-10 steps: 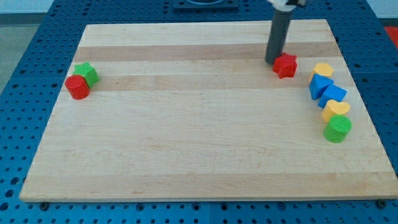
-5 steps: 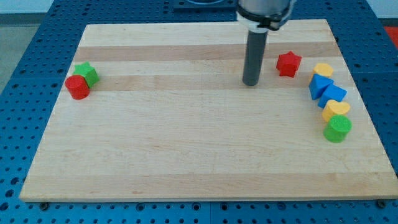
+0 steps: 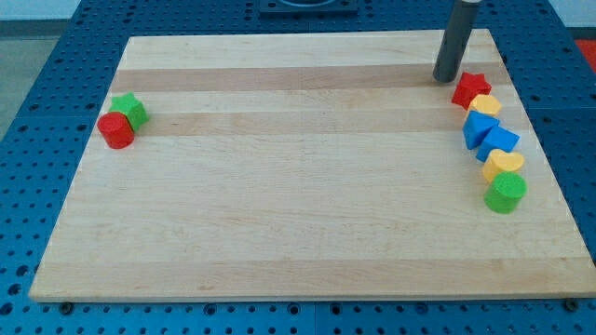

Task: Place the red star to the yellow hexagon

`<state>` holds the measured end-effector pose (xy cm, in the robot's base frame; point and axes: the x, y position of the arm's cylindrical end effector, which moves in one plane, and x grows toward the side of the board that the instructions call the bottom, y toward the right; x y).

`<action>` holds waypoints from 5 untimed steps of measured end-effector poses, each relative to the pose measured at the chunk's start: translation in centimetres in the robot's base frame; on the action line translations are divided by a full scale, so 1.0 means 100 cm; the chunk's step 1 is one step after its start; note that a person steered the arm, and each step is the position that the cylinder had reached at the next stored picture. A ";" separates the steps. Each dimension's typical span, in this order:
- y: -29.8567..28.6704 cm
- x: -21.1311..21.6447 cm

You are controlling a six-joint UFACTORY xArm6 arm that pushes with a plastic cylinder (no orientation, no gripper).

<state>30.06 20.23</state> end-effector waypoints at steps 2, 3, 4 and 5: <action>0.047 0.000; 0.048 0.000; 0.009 -0.025; -0.044 -0.029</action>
